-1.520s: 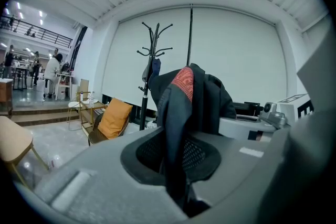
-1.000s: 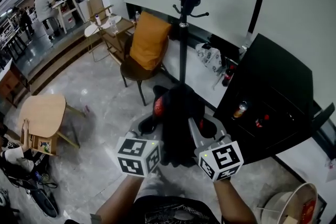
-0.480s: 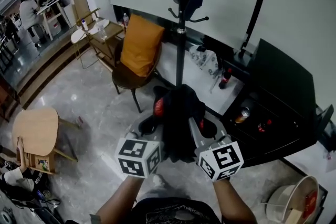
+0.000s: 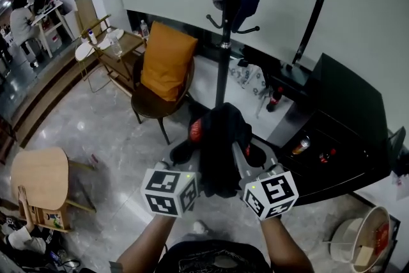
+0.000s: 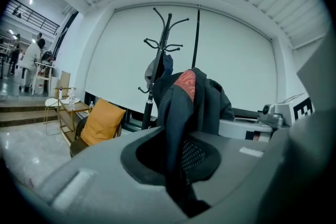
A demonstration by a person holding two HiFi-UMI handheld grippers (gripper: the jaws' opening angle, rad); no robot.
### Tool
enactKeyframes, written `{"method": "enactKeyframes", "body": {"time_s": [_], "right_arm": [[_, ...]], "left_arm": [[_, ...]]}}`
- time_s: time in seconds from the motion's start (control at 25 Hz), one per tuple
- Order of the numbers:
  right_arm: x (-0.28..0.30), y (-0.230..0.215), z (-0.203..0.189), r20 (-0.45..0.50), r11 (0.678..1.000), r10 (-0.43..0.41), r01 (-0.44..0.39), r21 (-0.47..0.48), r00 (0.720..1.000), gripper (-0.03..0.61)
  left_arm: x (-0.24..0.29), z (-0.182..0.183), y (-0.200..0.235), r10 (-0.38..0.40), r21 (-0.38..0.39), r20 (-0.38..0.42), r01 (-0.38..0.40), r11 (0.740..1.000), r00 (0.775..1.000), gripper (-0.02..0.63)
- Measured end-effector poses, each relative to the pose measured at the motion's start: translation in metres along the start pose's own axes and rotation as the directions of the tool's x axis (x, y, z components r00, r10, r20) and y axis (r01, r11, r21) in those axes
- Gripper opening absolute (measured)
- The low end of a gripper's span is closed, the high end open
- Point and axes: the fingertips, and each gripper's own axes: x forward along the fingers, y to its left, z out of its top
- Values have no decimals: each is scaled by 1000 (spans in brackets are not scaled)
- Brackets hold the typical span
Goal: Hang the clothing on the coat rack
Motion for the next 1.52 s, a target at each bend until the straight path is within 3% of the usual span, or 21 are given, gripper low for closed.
{"method": "enactKeyframes", "body": {"time_s": [0.72, 1.52], "right_arm": [[67, 3, 9, 12, 999, -25, 25, -28, 1000, 15], [142, -96, 14, 63, 1000, 9, -8, -5, 998, 15]], "left_arm": [[36, 24, 56, -65, 41, 17, 64, 997, 998, 31], [154, 47, 71, -2, 67, 9, 2, 998, 1000, 31]]}}
